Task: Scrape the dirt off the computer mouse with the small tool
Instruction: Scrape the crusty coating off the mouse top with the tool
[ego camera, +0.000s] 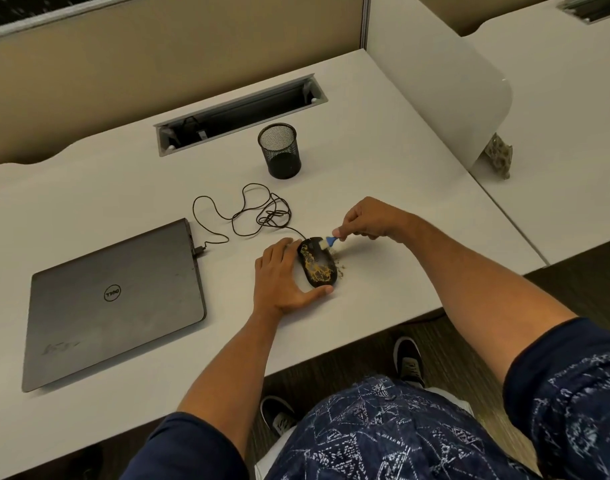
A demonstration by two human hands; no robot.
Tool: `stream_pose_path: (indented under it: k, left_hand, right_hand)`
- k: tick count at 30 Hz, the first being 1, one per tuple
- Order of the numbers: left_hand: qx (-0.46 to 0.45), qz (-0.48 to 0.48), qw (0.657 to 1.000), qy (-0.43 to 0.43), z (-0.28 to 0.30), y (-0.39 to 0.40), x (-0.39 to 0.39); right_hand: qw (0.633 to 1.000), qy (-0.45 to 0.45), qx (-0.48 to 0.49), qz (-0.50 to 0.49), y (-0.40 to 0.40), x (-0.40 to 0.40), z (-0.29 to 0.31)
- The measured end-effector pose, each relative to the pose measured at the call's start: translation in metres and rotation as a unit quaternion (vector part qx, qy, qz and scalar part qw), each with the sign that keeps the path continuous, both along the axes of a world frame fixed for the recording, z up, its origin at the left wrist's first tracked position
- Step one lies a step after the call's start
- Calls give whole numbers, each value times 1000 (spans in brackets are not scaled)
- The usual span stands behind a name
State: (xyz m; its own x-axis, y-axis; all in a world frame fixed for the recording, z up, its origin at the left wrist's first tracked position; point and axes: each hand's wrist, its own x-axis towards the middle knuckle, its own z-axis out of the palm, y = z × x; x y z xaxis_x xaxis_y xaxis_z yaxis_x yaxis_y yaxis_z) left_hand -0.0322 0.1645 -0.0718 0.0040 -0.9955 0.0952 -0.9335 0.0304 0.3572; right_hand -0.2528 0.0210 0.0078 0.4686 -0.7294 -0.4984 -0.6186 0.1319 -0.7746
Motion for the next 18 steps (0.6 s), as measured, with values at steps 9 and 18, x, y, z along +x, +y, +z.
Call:
stream_pose_path:
  k: [9,18]
  left_hand:
    - [3,-3,1000,-2,0,0,0]
    - [4,-3,1000,-3,1,0,0]
  right_hand:
    - [994,60,38,86,2,-5,-4]
    - [1000,14,-12,-5,3,5,-11]
